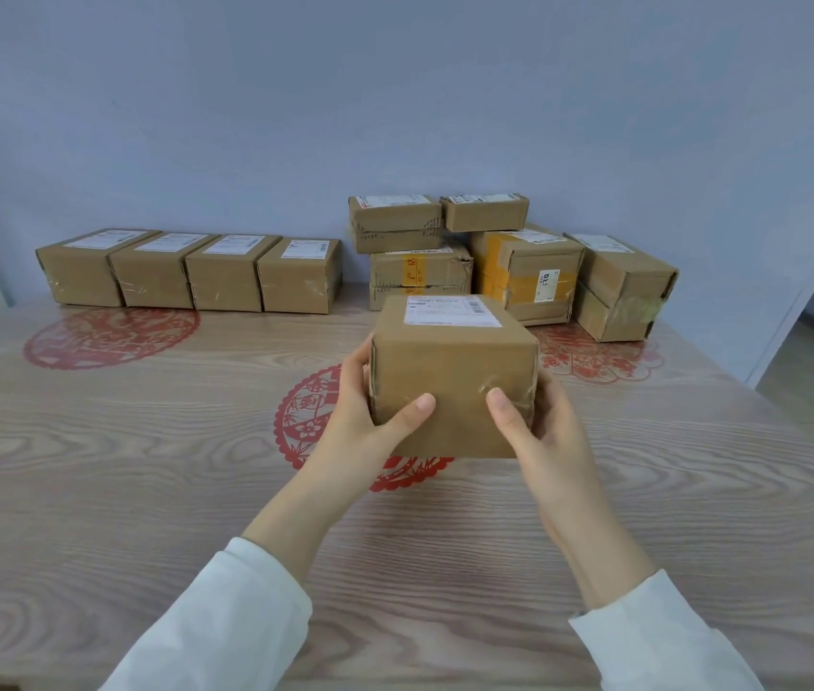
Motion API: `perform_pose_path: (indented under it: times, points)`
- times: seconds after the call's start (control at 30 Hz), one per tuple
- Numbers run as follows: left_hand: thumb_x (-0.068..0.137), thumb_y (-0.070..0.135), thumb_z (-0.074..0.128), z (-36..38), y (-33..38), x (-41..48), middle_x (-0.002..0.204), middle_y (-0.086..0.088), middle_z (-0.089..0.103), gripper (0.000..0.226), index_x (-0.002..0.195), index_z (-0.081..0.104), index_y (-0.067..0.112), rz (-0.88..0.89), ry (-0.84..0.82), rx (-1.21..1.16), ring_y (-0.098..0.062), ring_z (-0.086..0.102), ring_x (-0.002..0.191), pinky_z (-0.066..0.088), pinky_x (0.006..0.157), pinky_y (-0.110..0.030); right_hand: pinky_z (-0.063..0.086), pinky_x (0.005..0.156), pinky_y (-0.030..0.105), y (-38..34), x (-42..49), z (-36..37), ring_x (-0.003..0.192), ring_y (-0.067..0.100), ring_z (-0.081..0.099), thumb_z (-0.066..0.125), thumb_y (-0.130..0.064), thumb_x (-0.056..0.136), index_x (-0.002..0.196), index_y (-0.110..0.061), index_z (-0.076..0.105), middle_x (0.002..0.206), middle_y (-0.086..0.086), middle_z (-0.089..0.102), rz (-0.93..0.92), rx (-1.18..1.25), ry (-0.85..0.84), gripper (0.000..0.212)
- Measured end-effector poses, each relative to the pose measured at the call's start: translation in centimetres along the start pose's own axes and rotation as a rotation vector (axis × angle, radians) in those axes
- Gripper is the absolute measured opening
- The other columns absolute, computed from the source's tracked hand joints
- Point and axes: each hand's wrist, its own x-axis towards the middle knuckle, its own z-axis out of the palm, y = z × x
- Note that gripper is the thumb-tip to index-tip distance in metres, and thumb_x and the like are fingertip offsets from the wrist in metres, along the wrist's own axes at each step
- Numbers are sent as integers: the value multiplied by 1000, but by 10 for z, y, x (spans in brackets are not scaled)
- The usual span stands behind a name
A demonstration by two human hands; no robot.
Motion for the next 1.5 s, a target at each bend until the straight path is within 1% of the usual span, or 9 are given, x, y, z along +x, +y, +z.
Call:
perform_pose_path:
  times: [0.33, 0.57, 0.7, 0.97, 1.03, 1.13, 1.23, 1.37, 1.5]
  points:
    - [80, 30, 64, 0, 4, 0, 113, 13, 52, 67, 136, 28, 18, -13, 42, -18, 11, 58, 88, 50, 68, -9, 48, 75, 11, 5, -2, 1, 102, -1, 62, 63, -40, 71, 135, -13, 47, 117, -7, 64, -36, 11, -21, 71]
    - [68, 32, 68, -6, 5, 2, 124, 18, 47, 76, 133, 29, 27, 56, -28, 27, 21, 53, 96, 48, 74, -8, 51, 77, 13, 3, -5, 1, 100, -9, 60, 59, -42, 72, 141, -25, 40, 121, -15, 59, -32, 53, -4, 74]
    - [67, 35, 68, -7, 5, 5, 124, 19, 47, 74, 132, 31, 30, 50, -40, 53, 20, 52, 96, 48, 76, -7, 48, 73, 8, -1, -7, 2, 98, -20, 54, 56, -40, 76, 131, -50, 30, 122, -32, 45, -50, 46, -25, 61]
    - [73, 50, 74, -12, 5, 6, 138, 23, 43, 76, 135, 30, 49, 90, -45, 152, 4, 41, 129, 41, 107, -32, 55, 84, 32, 5, -6, 0, 99, 3, 63, 58, -42, 75, 114, -46, 51, 118, -10, 58, 5, 120, 28, 41]
    - [71, 45, 74, -9, 5, 2, 139, 25, 36, 93, 144, 17, 46, 82, -44, 119, 14, 34, 128, 41, 105, -24, 55, 86, 42, 5, -4, 0, 105, 12, 62, 58, -42, 74, 115, -42, 52, 120, -5, 59, 70, 236, 73, 41]
    - [65, 34, 72, -4, -3, 0, 153, 9, 28, 116, 150, -8, 35, -18, -53, -1, 2, 34, 134, 35, 110, -26, 58, 75, 41, 1, 0, 2, 107, 17, 60, 56, -40, 74, 123, -29, 50, 121, -3, 59, 169, 472, 117, 51]
    - [68, 37, 80, 2, -14, -2, 154, 4, 33, 113, 153, 6, 29, -46, -150, 18, -5, 37, 136, 33, 114, -34, 59, 67, 38, 2, -2, 7, 108, 25, 61, 56, -39, 74, 132, -19, 43, 127, 7, 58, 226, 559, 104, 63]
    - [73, 24, 72, 8, -15, -2, 130, 8, 57, 75, 139, 35, 24, -14, -80, 2, 6, 58, 109, 49, 85, -12, 57, 82, 35, 7, -6, 9, 106, 14, 64, 61, -44, 68, 121, -23, 46, 122, 1, 60, 180, 375, 40, 58]
    - [73, 36, 69, 0, -11, 3, 137, 11, 51, 88, 149, 25, 27, 23, -51, 39, 2, 53, 119, 48, 95, -18, 46, 97, 20, 10, -7, 4, 124, 5, 51, 61, -41, 71, 106, -30, 49, 140, 3, 48, 69, 40, 11, 39]
